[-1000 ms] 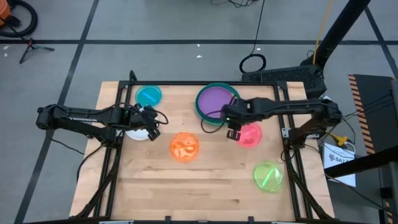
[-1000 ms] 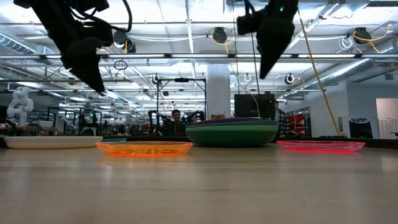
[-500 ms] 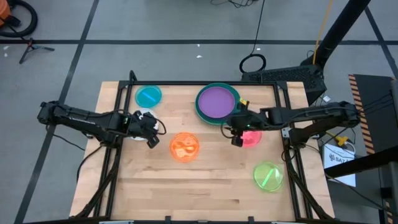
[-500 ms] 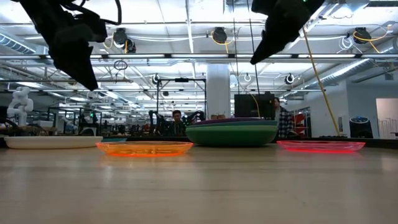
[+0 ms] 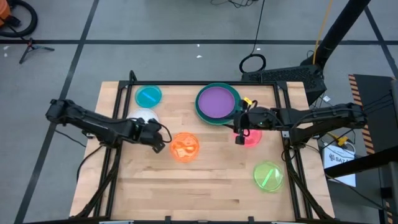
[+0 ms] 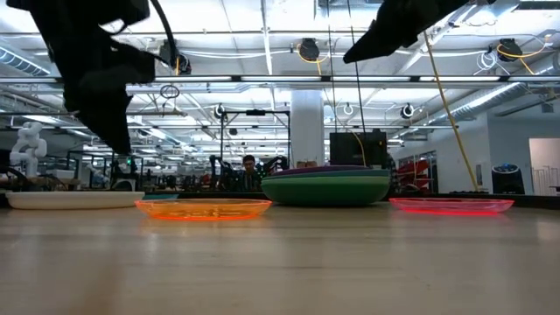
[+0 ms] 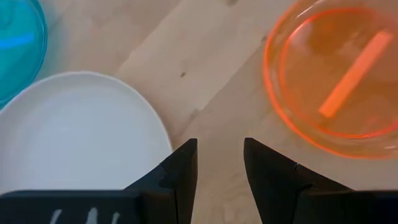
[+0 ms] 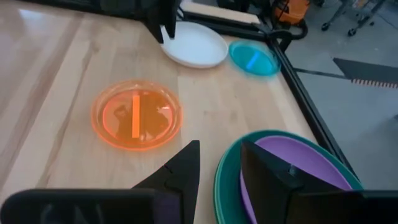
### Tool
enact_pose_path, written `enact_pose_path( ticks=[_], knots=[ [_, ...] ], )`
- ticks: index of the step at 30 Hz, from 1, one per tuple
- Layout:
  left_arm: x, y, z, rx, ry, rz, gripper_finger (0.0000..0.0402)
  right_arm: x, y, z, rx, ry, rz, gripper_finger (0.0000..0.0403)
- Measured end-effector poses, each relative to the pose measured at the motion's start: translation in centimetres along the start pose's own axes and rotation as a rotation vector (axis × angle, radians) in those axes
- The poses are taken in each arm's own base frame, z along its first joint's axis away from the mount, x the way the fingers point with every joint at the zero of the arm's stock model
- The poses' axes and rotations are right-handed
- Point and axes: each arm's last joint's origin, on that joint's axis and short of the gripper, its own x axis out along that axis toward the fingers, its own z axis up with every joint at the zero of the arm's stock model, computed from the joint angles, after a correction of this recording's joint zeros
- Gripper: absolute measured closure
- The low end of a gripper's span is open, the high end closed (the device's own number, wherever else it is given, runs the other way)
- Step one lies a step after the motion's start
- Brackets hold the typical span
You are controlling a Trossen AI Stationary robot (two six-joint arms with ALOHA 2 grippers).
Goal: Stack plastic plates
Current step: Stack the white plate on top of the purple plate
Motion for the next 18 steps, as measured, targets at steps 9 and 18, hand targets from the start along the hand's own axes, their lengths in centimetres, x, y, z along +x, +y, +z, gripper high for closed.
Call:
enact_pose_path(
  ticks=[9,18],
  knots=[
    [2.4,0.5,0.7,-0.07,0.105,0.076,0.0263,-0.2,-0.1,0.0,-0.038,-0.005,-0.001,0.0294],
    [4.8,1.1,1.3,-0.074,0.204,0.145,0.0264,-0.2,-0.1,0.1,-0.058,-0.007,-0.001,0.0294]
  ],
)
